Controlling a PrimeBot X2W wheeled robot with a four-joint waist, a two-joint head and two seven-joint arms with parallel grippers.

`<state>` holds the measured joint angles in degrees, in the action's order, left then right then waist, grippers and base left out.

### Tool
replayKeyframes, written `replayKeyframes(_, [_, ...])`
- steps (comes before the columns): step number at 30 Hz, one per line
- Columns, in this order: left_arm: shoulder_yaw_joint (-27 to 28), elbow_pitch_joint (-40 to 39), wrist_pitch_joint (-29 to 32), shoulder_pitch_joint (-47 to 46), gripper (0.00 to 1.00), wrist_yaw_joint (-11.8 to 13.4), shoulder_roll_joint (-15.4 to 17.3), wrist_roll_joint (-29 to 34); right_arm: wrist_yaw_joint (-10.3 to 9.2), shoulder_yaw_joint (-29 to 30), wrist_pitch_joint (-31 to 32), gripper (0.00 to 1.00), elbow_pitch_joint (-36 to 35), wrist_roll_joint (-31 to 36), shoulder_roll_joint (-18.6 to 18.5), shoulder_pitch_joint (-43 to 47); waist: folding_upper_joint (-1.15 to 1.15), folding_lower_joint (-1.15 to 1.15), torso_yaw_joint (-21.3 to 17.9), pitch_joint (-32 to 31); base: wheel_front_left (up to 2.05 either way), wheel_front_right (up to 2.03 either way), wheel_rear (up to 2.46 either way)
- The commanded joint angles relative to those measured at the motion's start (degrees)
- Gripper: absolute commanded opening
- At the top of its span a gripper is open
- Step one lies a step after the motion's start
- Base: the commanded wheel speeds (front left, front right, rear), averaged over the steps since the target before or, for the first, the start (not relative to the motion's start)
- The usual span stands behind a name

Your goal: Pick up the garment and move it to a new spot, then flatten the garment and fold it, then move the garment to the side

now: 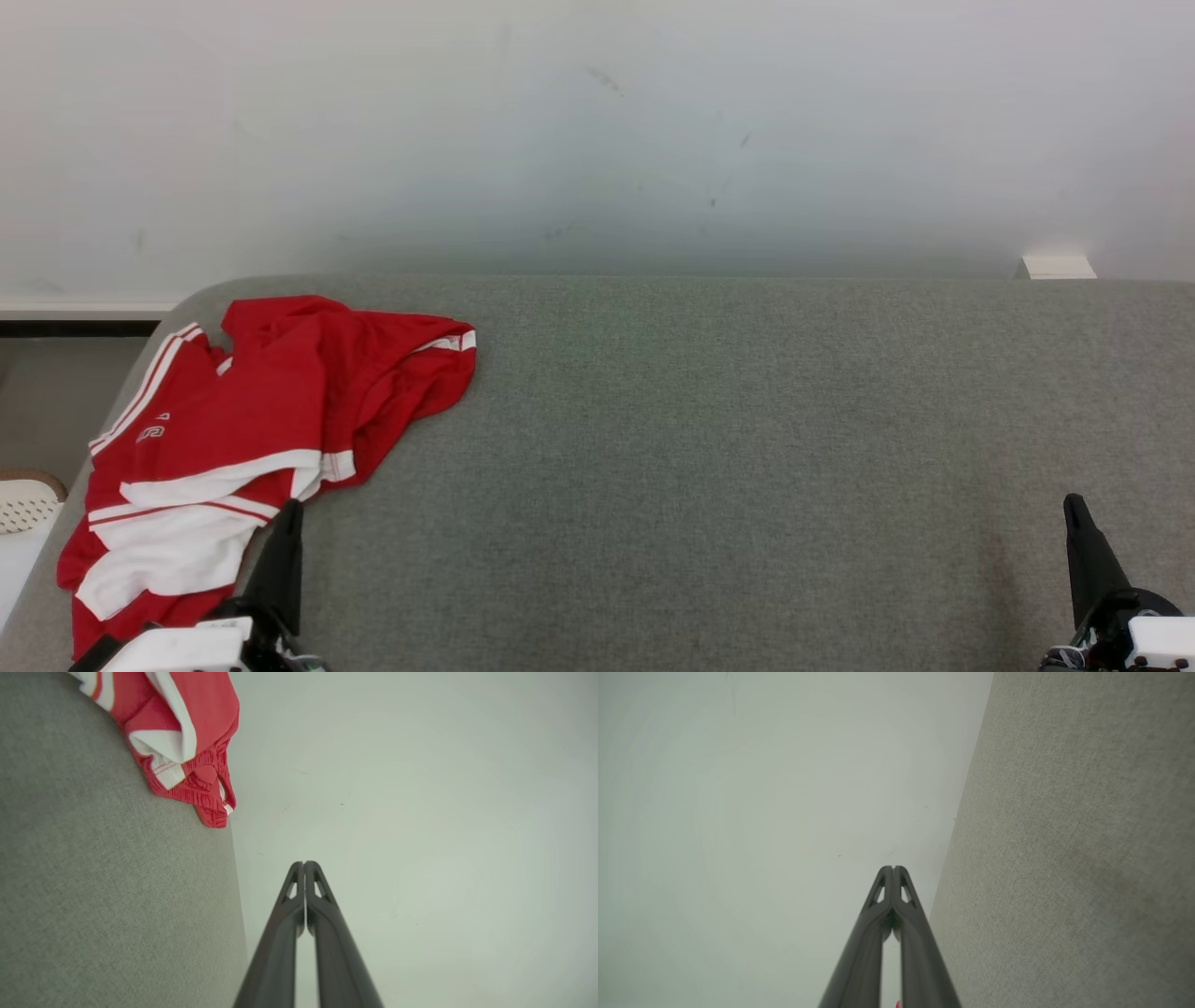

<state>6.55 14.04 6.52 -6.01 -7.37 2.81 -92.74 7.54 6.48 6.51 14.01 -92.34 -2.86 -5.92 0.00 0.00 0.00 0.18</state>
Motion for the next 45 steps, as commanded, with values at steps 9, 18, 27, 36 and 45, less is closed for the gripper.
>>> replayKeyframes(9, [0.0,0.0,0.2,-0.5,0.0,-0.2,0.2,0.9,-0.11,0.2,0.1,0.0,0.2,0.3,-0.1,-0.7,0.0,0.0,0.0,0.0,0.0,0.0,0.0])
replayKeyframes(18, [0.0,0.0,0.2,-0.5,0.0,-0.2,0.2,0.9,-0.11,0.2,0.1,0.0,0.2,0.3,-0.1,-0.7,0.0,0.0,0.0,0.0,0.0,0.0,0.0])
replayKeyframes(27, [-0.4,1.4,-0.7,1.4,1.0,0.0,-0.5,0.0,0.0,-0.6,-0.5,1.0,1.1,0.1,0.7,1.5,0.0,0.0,0.0,0.0,0.0,0.0,0.0])
replayKeyframes(36, [-1.3,-0.6,-3.3,0.8,1.0,0.0,-0.4,1.6,-0.01,-2.3,-3.2,1.0,-1.1,1.3,0.5,1.7,0.0,0.0,0.0,0.1,0.0,0.0,0.0])
replayKeyframes(45, [-1.8,-3.4,-5.6,0.5,1.0,0.0,-0.3,9.2,-0.02,-3.2,-5.6,1.0,-3.2,6.8,0.1,1.3,0.0,0.0,0.0,0.3,0.0,0.0,0.0])
